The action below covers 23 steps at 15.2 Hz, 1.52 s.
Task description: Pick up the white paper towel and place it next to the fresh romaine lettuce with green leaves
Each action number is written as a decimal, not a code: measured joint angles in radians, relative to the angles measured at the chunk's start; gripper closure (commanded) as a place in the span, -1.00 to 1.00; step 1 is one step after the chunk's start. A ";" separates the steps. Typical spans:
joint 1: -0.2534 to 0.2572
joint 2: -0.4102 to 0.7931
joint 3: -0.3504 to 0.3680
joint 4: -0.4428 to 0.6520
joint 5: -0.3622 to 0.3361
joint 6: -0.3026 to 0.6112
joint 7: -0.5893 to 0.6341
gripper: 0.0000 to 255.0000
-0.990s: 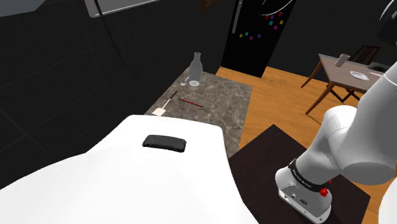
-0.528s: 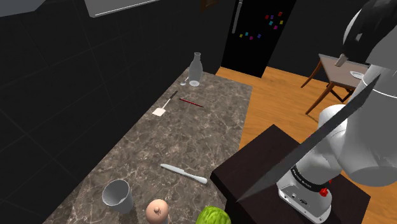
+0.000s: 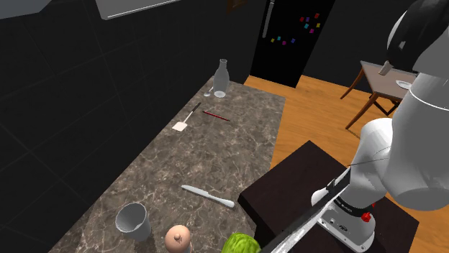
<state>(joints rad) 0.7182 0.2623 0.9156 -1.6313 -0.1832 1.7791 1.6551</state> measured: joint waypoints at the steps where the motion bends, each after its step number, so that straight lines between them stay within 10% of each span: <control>1: 0.002 0.006 -0.002 -0.006 -0.005 0.010 0.003 1.00; 23: 0.018 0.087 -0.043 -0.223 -0.087 0.278 0.052 1.00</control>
<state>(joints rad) 0.7358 0.3496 0.8722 -1.8546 -0.2699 2.0575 1.7068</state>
